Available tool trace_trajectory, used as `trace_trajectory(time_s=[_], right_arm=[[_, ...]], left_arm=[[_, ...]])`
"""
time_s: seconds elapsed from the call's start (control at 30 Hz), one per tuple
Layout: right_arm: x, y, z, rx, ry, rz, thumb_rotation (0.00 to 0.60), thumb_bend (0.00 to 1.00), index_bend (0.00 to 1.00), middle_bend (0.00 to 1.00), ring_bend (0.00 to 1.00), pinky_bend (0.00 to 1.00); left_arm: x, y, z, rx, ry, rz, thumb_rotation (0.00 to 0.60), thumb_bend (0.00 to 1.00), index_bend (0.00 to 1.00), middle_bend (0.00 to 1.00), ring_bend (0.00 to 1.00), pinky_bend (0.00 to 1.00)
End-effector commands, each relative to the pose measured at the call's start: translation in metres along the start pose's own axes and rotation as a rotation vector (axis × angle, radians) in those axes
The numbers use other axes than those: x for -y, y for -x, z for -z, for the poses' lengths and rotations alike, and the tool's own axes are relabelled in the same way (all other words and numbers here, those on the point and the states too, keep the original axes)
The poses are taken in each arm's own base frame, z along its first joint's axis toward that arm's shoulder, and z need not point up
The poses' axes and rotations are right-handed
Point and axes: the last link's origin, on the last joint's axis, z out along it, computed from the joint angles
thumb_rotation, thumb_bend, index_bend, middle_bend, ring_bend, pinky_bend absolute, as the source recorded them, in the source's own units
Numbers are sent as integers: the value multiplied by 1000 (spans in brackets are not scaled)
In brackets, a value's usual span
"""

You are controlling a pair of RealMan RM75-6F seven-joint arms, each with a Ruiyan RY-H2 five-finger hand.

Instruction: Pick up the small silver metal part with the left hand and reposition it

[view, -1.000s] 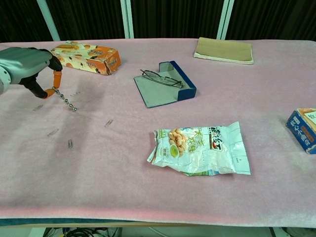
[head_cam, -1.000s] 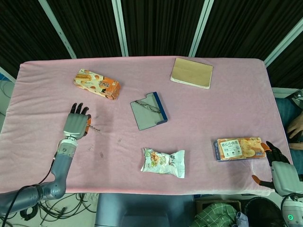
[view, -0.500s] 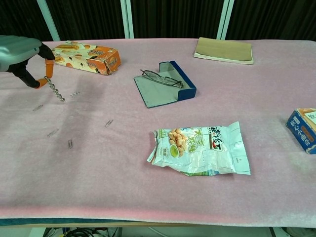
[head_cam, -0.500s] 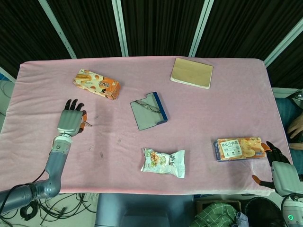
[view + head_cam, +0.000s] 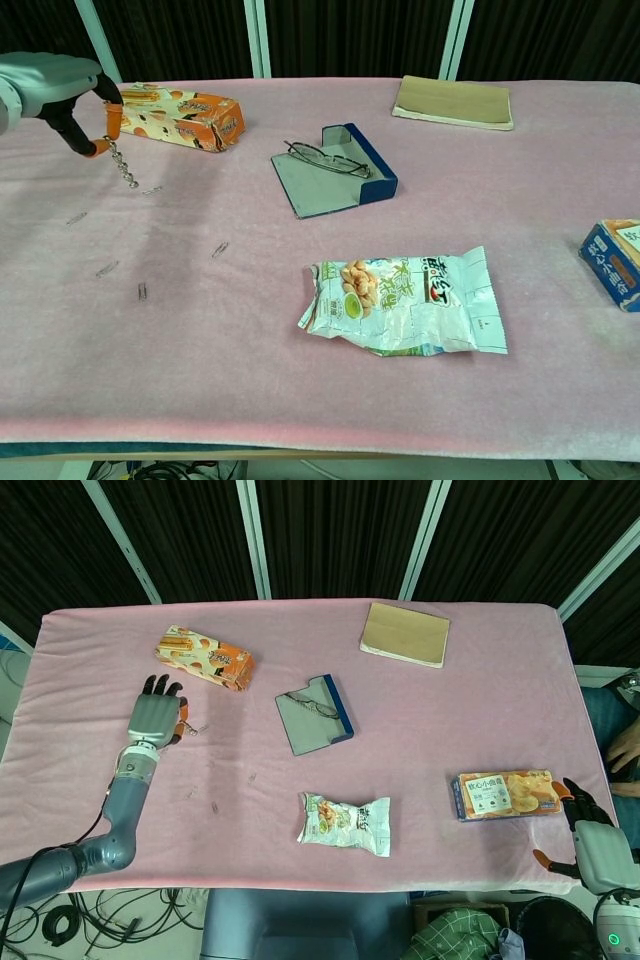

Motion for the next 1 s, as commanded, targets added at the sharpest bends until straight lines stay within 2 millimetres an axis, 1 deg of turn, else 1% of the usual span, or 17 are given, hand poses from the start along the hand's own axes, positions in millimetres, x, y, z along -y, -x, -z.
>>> trace_trajectory(time_s=[0.03,0.13,0.4,0.67,0.83,1.0], right_arm=[[0,0,0,-3,-2,0,600,91,0,0,55,176],[0,0,0,-5,-4,1,600,91,0,0,55,176],[0,-1,0,-8,-6,1,600,91,0,0,55,176],[0,-1,0,-8,-6,0,600,90,0,0,55,176],[0,0,0,-6,-4,-1,600,91,0,0,55,176],[0,0,0,-5,-3,-4,600,91,0,0,55,176]], left_arm=[[-5,3,-10,10,5,-53,600,427,566,178,0,0],[-6,6,-16,15,-2,-110,600,427,563,177,0,0],[-11,9,-22,10,-13,-119,600,427,562,177,0,0],[-9,6,-20,-5,-4,-109,600,427,561,177,0,0],[1,1,-10,-14,-2,-115,600,427,561,177,0,0],[32,0,17,-22,-15,-128,600,427,561,177,0,0]])
